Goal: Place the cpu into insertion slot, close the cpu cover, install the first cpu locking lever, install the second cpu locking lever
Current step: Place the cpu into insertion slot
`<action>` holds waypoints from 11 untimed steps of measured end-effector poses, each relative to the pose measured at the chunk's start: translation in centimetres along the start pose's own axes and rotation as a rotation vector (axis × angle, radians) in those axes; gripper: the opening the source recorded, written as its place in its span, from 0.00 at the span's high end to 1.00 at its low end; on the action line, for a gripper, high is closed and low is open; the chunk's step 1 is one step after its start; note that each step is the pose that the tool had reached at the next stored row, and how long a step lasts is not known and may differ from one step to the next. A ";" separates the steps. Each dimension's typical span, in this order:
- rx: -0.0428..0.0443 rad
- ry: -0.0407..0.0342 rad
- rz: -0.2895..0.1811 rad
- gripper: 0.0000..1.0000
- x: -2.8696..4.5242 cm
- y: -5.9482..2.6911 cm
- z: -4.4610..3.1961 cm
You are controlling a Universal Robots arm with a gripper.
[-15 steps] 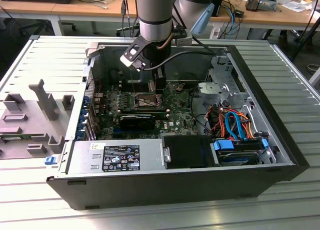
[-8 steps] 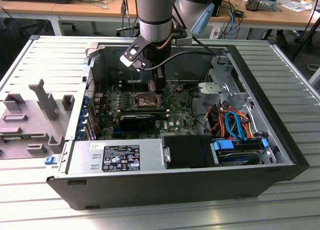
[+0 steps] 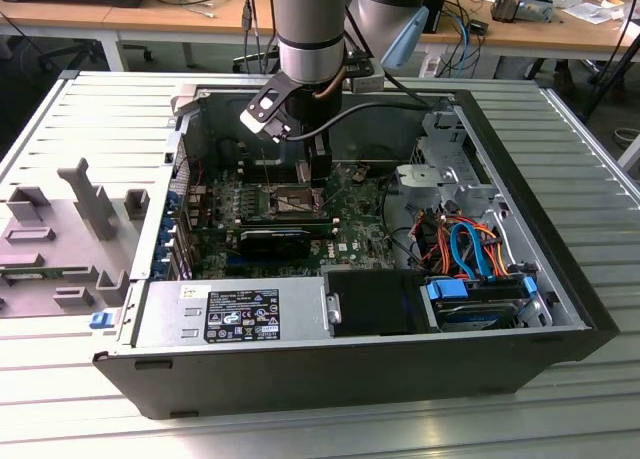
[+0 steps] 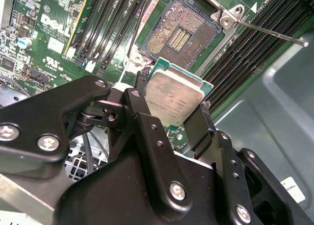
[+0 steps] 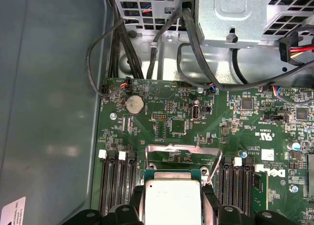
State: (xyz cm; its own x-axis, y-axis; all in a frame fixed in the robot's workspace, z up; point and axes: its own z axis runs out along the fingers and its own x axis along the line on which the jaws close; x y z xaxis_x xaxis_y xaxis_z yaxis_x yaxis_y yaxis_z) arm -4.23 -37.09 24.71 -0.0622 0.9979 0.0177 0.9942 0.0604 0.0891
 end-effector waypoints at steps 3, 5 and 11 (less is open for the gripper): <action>0.0000 0.0000 0.001 0.45 0.00 0.00 0.01; 0.0000 -0.0001 0.002 0.45 0.00 0.00 0.01; -0.0001 -0.0004 0.005 0.45 0.00 0.00 0.03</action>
State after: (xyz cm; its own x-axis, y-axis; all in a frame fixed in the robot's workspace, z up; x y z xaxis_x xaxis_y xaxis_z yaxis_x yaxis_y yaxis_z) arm -4.23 -37.08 24.68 -0.0576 0.9982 0.0176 0.9945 0.0558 0.0892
